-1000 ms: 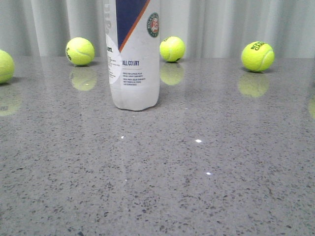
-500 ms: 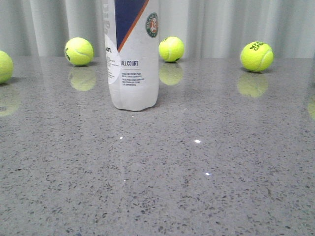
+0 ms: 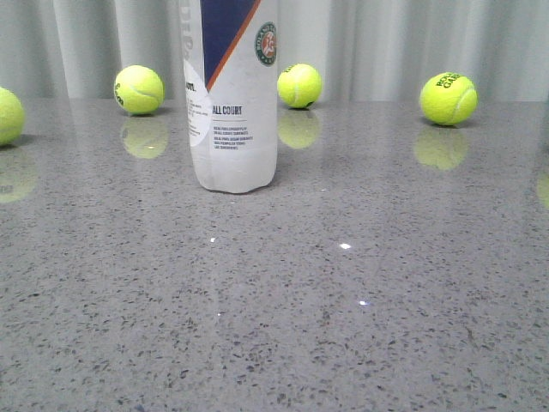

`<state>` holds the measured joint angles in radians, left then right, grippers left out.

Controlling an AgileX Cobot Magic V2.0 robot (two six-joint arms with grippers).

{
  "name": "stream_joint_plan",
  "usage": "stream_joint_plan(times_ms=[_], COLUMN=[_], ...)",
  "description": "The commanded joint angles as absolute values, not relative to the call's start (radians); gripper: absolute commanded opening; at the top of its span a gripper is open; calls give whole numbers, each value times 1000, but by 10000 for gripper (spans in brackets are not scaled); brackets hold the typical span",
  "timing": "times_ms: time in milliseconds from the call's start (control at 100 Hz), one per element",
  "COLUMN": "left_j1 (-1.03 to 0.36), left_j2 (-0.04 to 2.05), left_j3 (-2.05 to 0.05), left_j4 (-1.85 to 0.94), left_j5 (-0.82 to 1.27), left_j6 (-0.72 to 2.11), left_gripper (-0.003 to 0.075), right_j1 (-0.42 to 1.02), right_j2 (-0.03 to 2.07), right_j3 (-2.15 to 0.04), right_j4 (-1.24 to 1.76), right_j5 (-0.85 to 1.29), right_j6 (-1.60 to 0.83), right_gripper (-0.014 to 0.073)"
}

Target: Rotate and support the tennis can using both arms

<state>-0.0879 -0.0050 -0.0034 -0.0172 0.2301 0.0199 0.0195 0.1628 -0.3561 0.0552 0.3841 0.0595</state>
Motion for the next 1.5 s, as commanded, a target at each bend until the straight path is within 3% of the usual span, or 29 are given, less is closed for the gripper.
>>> stream_joint_plan(times_ms=[0, 580, 940, 1290, 1490], left_j1=[-85, -85, -85, -85, -85], left_j2=[-43, -43, -43, -43, -43], left_j3=[46, 46, 46, 46, 46], left_j4=[-25, -25, -25, -25, -25], left_j5=[163, 163, 163, 163, 163], left_j6=[21, 21, 21, 21, 21], left_gripper=[-21, -21, -21, -21, -21], right_j1=[15, 15, -63, -64, -64], right_j2=[172, 172, 168, -38, -33], right_j3=[-380, -373, -168, 7, 9], right_j4=[56, 55, -67, -27, -27], right_j5=[309, 302, 0, 40, 41], right_j6=[54, 54, 54, 54, 53], right_gripper=[-66, -66, -66, -66, -66])
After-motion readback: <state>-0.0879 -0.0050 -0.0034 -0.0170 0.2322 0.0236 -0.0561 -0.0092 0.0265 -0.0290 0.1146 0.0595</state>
